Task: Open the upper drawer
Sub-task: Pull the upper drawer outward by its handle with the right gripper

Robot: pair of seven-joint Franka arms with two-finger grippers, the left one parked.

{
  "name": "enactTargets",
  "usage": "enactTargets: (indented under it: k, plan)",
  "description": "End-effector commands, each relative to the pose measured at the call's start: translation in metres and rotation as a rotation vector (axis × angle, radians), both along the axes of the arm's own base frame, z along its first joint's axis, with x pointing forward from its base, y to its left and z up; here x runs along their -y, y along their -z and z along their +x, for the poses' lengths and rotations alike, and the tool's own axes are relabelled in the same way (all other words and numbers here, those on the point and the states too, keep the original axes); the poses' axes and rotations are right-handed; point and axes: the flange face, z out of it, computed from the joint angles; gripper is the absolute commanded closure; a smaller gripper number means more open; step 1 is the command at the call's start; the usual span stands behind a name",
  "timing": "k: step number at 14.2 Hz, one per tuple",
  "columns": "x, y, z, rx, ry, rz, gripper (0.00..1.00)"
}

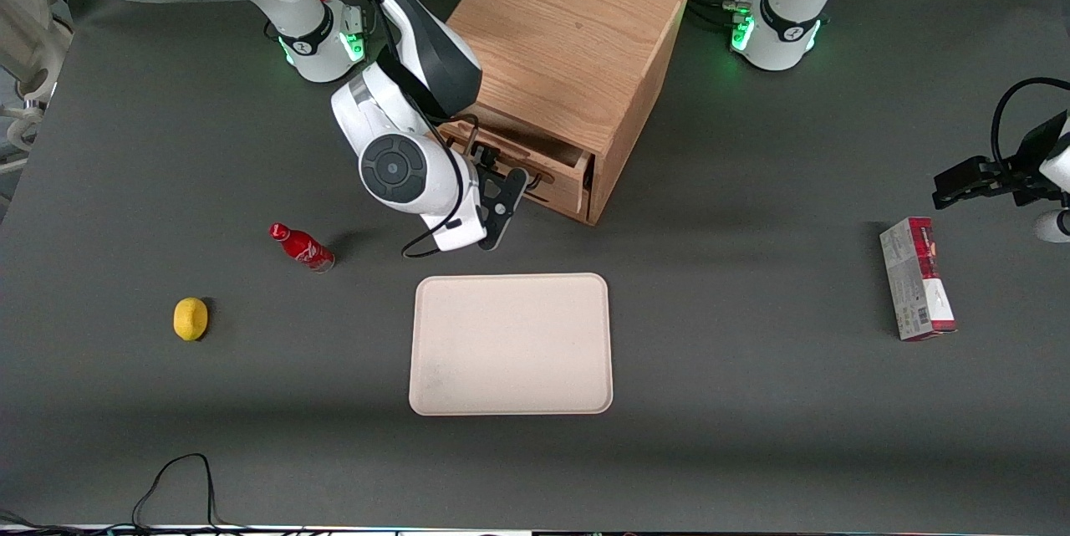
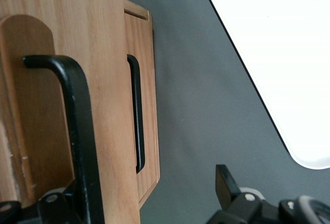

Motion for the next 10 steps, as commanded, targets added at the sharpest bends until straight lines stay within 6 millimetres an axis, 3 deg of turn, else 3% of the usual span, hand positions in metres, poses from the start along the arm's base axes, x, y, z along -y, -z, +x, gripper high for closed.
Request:
enactTargets:
  k: [1, 10]
  plan:
    - [0.006, -0.003, 0.006, 0.012, -0.003, 0.021, 0.00]
    - [0.016, -0.008, 0.019, 0.026, 0.020, 0.029, 0.00]
